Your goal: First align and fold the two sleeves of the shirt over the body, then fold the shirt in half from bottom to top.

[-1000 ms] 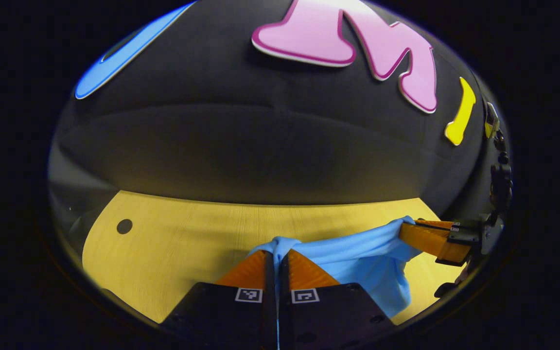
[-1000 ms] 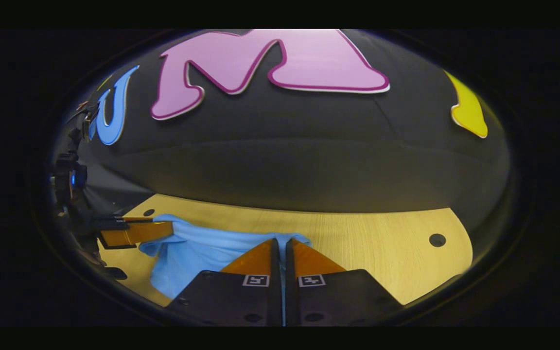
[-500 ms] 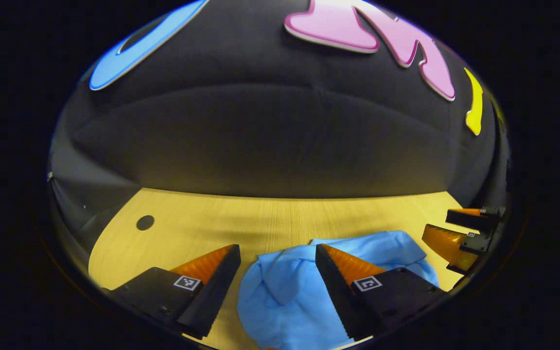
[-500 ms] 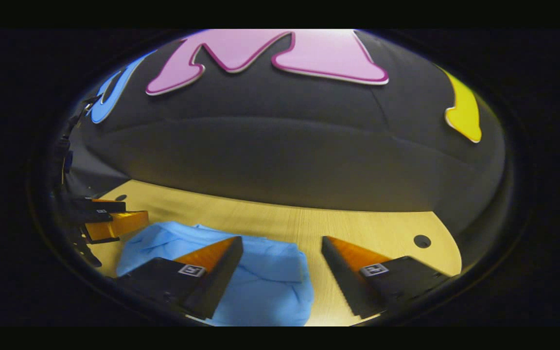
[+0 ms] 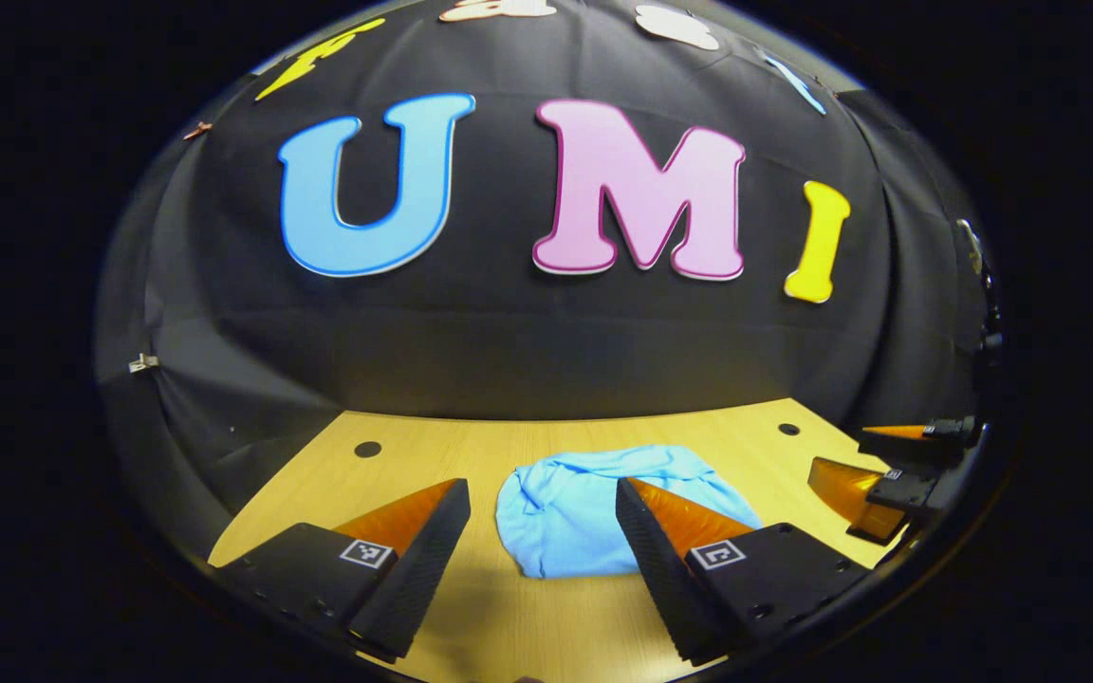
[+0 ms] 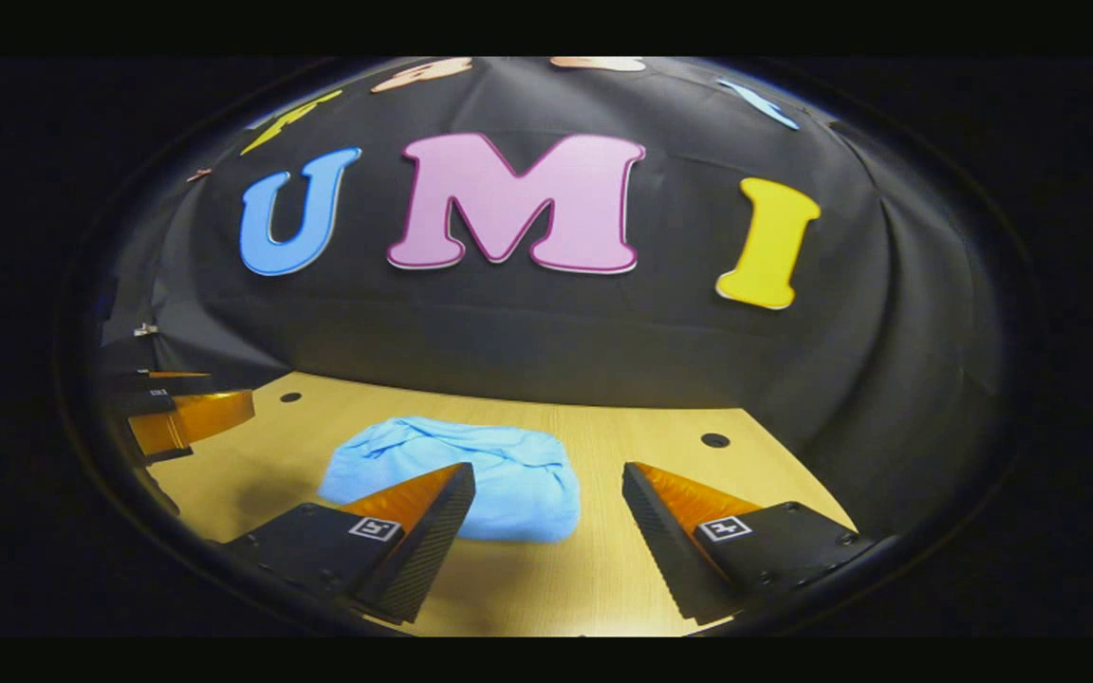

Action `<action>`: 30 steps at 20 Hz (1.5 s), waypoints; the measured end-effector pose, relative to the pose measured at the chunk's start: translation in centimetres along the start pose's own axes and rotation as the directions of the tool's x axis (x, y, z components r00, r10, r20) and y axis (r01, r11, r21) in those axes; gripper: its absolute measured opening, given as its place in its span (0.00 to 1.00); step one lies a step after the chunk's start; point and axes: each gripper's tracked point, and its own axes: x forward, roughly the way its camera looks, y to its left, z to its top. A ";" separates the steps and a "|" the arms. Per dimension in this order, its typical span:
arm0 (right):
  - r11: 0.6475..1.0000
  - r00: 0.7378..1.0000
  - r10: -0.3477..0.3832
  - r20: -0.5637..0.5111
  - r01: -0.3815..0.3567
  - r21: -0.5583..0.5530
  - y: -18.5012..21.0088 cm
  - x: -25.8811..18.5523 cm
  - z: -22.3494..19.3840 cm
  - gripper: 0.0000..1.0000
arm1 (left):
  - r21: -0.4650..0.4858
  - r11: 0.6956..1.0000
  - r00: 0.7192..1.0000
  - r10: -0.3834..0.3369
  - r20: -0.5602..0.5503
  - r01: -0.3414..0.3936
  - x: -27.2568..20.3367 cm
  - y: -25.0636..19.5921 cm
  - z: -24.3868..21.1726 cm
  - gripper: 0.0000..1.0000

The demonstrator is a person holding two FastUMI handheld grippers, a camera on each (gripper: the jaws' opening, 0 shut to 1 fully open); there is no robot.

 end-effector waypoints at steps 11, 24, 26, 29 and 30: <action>0.997 0.993 0.083 0.078 -0.083 -0.003 5.1 -19.5 5.8 0.97 | -0.071 0.997 0.994 0.032 0.102 -0.025 -24.9 2.0 1.3 0.97; 0.992 0.987 0.113 0.110 -0.119 0.048 7.0 -25.2 6.9 0.97 | 0.089 0.996 0.972 0.003 0.234 -0.024 -32.8 0.1 3.2 0.97; 0.991 0.983 0.125 0.134 -0.129 0.024 7.6 -25.1 7.7 0.97 | 0.083 0.996 0.972 0.002 0.236 -0.023 -32.8 0.3 3.1 0.98; 0.990 0.980 0.137 0.147 -0.138 0.002 8.2 -25.7 7.8 0.97 | 0.071 0.997 0.972 0.016 0.235 -0.033 -32.8 0.8 3.2 0.98; 0.990 0.980 0.137 0.146 -0.138 -0.003 8.2 -25.8 7.7 0.97 | 0.072 0.997 0.971 0.015 0.239 -0.033 -32.8 0.9 3.3 0.97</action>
